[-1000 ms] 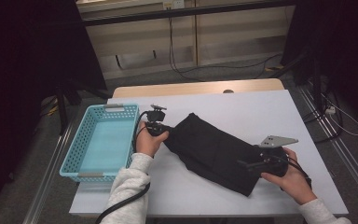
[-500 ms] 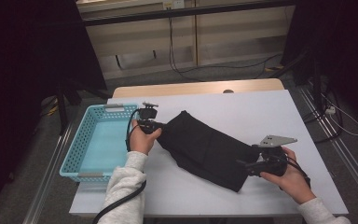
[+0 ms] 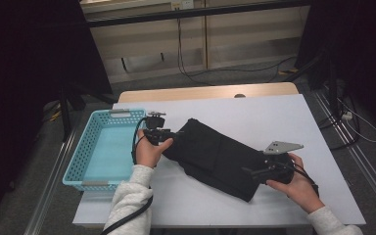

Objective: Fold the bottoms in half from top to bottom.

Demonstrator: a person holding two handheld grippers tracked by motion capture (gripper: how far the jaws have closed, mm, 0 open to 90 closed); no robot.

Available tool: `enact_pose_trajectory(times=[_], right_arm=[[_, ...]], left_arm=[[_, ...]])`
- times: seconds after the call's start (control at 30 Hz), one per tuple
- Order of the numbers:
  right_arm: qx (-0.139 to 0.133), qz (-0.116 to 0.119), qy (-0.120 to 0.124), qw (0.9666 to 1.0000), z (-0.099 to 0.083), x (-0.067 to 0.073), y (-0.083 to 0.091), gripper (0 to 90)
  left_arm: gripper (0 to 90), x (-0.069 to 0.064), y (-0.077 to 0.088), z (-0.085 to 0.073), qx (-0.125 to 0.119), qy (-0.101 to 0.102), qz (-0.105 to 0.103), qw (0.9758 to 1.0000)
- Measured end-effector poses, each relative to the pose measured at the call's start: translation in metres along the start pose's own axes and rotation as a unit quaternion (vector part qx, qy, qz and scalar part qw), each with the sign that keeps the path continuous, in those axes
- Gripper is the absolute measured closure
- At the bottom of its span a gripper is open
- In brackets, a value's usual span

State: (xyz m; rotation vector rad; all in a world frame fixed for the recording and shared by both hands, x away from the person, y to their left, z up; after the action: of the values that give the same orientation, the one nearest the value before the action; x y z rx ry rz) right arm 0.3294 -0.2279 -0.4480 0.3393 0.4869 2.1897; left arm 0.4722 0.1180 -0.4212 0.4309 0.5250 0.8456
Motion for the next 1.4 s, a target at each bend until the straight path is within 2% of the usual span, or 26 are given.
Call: enact_pose_trajectory(times=[0.17, 0.2, 0.23, 0.4, 0.57, 0.7, 0.77, 0.8, 1.03, 1.4], right_arm=[[-0.004, 0.005, 0.005, 1.0000, 0.004, 0.006, -0.009, 13.3], [-0.004, 0.005, 0.005, 1.0000, 0.004, 0.008, -0.010, 13.6], [-0.005, 0.006, 0.007, 0.9999, 0.005, 0.010, -0.013, 13.8], [-0.004, 0.014, 0.011, 0.9998, 0.008, 0.016, -0.022, 14.1], [-0.005, 0.018, 0.015, 0.9997, 0.010, 0.021, -0.030, 14.6], [-0.010, 0.020, 0.013, 0.9997, 0.013, 0.024, -0.036, 15.1], [-0.009, 0.024, 0.016, 0.9995, 0.015, 0.026, -0.039, 16.0], [-0.008, 0.025, 0.018, 0.9995, 0.015, 0.028, -0.041, 16.8], [-0.008, 0.030, 0.014, 0.9994, 0.019, 0.034, -0.051, 22.3], [-0.002, 0.049, 0.013, 0.9987, 0.021, 0.040, -0.063, 37.8]], left_arm=[[21.6, -0.004, 0.002, -0.003, -0.009, -0.018, -0.003, 0.9998], [20.9, -0.005, 0.004, -0.002, -0.012, -0.026, -0.002, 0.9996], [20.4, -0.006, 0.006, -0.002, -0.018, -0.024, -0.002, 0.9995], [17.5, -0.005, 0.010, -0.004, -0.013, -0.034, 0.001, 0.9993], [15.7, -0.004, 0.011, -0.007, -0.015, -0.031, 0.002, 0.9994], [15.2, -0.006, 0.012, -0.008, -0.019, -0.041, 0.002, 0.9990], [14.8, -0.007, 0.012, -0.008, -0.018, -0.042, -0.005, 0.9990], [14.6, -0.007, 0.012, -0.008, -0.018, -0.047, -0.002, 0.9988], [14.1, -0.007, 0.011, -0.009, -0.014, -0.046, 0.001, 0.9988], [13.9, -0.007, 0.012, -0.010, -0.016, -0.047, 0.002, 0.9988]])
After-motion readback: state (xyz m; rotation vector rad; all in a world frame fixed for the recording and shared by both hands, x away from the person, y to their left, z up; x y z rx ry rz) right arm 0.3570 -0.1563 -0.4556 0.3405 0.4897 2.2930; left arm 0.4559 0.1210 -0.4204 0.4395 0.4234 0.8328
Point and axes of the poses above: each handheld gripper's, and its own axes: y roughly backward along the jaws, z roughly out of its top, x roughly to its left, the point moved 1 cm from there along -y, roughly forward along the jaws, and after that the axes turned 9 degrees about -x, right-handed, at the moved point
